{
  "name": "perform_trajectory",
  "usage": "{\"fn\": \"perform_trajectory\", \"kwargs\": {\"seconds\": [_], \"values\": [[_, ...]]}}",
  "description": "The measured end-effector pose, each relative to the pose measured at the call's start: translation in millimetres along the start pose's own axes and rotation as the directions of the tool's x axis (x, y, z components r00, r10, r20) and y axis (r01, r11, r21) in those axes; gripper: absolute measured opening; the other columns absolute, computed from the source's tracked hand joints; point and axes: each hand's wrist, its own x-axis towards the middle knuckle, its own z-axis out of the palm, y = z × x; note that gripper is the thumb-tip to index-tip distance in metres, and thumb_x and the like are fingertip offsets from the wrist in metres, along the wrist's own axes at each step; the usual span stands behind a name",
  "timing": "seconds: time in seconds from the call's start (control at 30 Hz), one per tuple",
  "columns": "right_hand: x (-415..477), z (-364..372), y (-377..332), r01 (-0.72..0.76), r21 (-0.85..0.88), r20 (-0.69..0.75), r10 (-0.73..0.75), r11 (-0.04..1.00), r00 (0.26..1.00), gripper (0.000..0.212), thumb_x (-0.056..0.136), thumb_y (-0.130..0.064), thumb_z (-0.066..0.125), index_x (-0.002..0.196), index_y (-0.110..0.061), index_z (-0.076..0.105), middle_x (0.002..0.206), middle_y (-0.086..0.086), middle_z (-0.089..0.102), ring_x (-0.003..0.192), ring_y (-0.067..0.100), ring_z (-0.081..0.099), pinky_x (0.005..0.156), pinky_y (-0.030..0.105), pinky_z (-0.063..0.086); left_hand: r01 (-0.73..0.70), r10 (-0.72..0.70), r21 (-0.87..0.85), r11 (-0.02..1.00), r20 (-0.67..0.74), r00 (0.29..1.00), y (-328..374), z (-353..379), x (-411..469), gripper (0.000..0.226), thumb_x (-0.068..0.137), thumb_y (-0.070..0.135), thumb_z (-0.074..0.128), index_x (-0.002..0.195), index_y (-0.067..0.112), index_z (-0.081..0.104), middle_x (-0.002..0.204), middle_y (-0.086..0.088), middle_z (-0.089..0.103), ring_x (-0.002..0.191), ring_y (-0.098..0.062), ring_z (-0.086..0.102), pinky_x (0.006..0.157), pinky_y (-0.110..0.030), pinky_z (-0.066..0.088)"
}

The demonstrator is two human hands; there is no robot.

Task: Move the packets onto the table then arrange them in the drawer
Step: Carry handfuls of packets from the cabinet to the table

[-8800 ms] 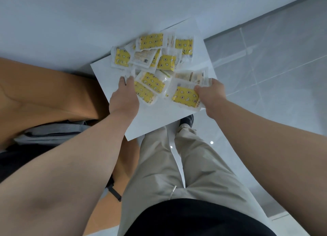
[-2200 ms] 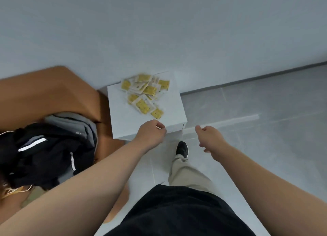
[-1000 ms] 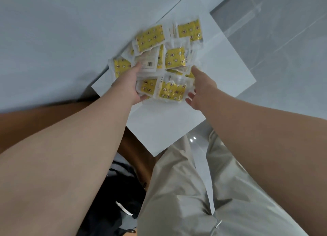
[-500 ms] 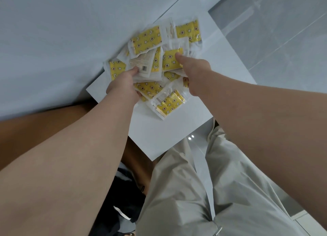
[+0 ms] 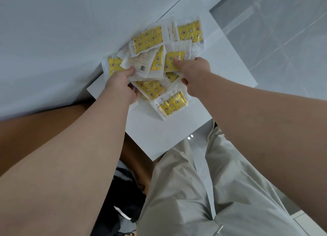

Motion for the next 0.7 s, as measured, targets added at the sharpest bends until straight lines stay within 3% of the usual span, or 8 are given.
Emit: {"fn": "perform_trajectory", "kwargs": {"seconds": [0.13,0.2,0.3,0.53,0.7], "values": [[1,-2,5,0.081,-0.035,-0.010,-0.081,0.996,0.997,0.040,0.085,-0.030,0.082,0.115,-0.016,0.061,0.096,-0.004,0.062,0.084,0.014,0.060,0.076,0.031,0.053,-0.027,0.027,-0.008,1.000,0.025,0.999,-3,0,4,0.020,0.084,0.015,0.080,0.095,0.015,0.064,0.089,-0.004,0.070,0.077,-0.021,0.070,0.050,-0.031,0.052],[1,2,7,0.113,-0.033,-0.025,-0.114,0.993,0.993,0.038,0.084,-0.028,0.082,0.113,-0.015,0.060,0.100,-0.001,0.066,0.089,0.019,0.066,0.081,0.035,0.058,-0.014,0.014,-0.020,1.000,0.040,0.999,-2,1,3,0.020,0.086,0.016,0.078,0.100,0.015,0.064,0.091,-0.005,0.070,0.078,-0.024,0.070,0.051,-0.034,0.053],[-3,5,9,0.144,-0.013,-0.044,-0.145,0.989,0.989,0.034,0.084,-0.026,0.082,0.107,-0.017,0.059,0.104,0.001,0.068,0.094,0.025,0.069,0.085,0.043,0.061,0.003,-0.002,-0.010,1.000,0.075,0.997,0,3,1,0.019,0.092,0.017,0.071,0.110,0.015,0.064,0.093,-0.009,0.069,0.086,-0.031,0.068,0.056,-0.043,0.053],[-21,-3,10,0.190,0.014,-0.085,-0.188,0.982,0.978,0.027,0.086,-0.022,0.079,0.103,-0.016,0.059,0.100,0.002,0.068,0.091,0.026,0.070,0.080,0.044,0.062,-0.032,0.035,-0.054,0.998,0.053,0.998,5,-1,7,0.025,0.092,0.010,0.070,0.116,0.010,0.067,0.104,-0.014,0.074,0.090,-0.037,0.073,0.075,-0.064,0.057],[-43,-18,12,0.189,-0.021,-0.118,-0.191,0.982,0.975,0.023,0.087,-0.015,0.072,0.104,-0.013,0.056,0.103,0.005,0.065,0.094,0.027,0.069,0.079,0.047,0.063,-0.038,0.038,0.001,0.999,0.004,0.999,-2,-3,-12,0.015,0.094,0.010,0.068,0.108,0.011,0.065,0.101,-0.012,0.071,0.087,-0.033,0.071,0.076,-0.054,0.060]]}}
